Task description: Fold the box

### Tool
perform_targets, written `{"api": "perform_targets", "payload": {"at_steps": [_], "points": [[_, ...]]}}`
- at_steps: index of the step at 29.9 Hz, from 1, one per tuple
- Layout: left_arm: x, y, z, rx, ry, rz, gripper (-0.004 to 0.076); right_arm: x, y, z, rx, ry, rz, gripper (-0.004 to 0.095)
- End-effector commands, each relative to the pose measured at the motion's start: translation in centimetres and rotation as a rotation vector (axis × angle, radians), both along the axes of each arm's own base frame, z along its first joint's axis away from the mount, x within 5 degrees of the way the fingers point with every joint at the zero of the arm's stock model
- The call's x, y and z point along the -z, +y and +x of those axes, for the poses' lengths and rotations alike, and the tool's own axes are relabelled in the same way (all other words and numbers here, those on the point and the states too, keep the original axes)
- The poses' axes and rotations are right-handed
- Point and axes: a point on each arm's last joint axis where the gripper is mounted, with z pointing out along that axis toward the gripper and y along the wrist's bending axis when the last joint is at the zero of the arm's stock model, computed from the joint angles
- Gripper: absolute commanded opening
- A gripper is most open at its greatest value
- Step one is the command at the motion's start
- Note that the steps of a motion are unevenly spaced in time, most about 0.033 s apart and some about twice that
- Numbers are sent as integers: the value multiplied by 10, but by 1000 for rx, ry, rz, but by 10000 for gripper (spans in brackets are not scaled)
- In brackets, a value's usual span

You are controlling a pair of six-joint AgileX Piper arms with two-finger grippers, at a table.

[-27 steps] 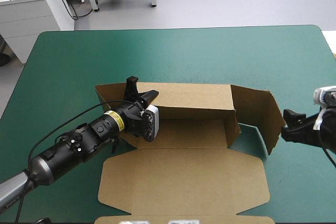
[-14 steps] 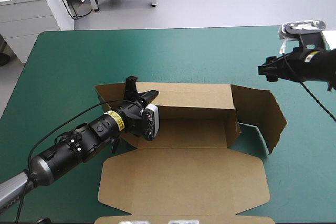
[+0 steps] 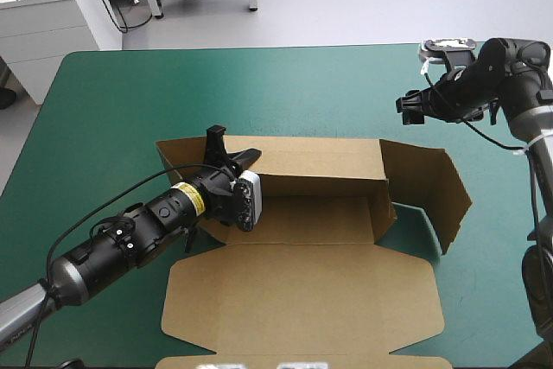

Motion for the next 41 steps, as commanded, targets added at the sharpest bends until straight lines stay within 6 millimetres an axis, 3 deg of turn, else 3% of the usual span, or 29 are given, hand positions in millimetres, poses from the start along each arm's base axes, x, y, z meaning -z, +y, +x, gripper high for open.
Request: {"api": "perform_targets", "payload": {"at_steps": [1,7,14,24,28,35,41], "points": [[-12,-1,-3,8,-30,-47,-8,-21,-1,-10,-19,-56,1,717],[-12,-1,-3,8,-30,-47,-8,-15,-1,-13,-26,-8,-5,715],[-12,-1,-2,-1,-15,-66,-8,11,1,-18,-39,85,23,715],[-12,-1,-2,-2,-14,-65,-8,10,2,-48,-59,53,22,715],[-12,-1,-2,-5,-8,-73,-8,20,3,-62,-60,50,38,715],[-12,-1,-2,-5,-8,-73,-8,32,8,-91,-80,-68,111,715],[-12,-1,-2,-5,-8,-73,-8,31,8,-115,-159,-139,58,715]]}}
